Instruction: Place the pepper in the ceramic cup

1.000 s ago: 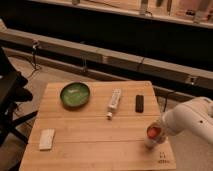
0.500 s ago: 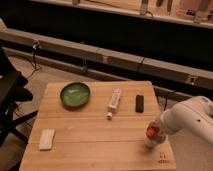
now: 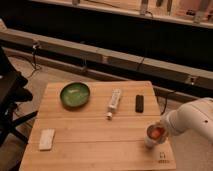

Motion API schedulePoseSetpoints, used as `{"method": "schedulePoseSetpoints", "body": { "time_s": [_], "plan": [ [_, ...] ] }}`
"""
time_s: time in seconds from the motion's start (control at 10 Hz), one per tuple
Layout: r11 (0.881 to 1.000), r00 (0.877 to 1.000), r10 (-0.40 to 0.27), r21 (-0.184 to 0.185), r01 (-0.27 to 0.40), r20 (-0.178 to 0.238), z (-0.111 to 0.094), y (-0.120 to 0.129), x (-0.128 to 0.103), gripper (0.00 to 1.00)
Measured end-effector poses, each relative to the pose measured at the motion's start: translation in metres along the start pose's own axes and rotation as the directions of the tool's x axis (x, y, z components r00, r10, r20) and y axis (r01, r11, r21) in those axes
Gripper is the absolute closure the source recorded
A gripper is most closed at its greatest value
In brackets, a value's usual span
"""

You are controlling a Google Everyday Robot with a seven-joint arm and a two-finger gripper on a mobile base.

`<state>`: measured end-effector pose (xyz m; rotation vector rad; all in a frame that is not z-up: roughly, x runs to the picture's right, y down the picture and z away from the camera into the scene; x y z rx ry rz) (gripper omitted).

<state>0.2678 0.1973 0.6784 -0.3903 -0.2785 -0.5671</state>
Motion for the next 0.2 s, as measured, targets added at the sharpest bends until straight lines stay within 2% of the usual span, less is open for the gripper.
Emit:
{"method": "schedulePoseSetpoints", "body": {
  "time_s": [0.2],
  "plan": [
    [1.0, 1.0, 0.003, 0.002, -0.003, 0.0, 0.0017, -0.0078, -0.0097, 0.2]
  ]
}}
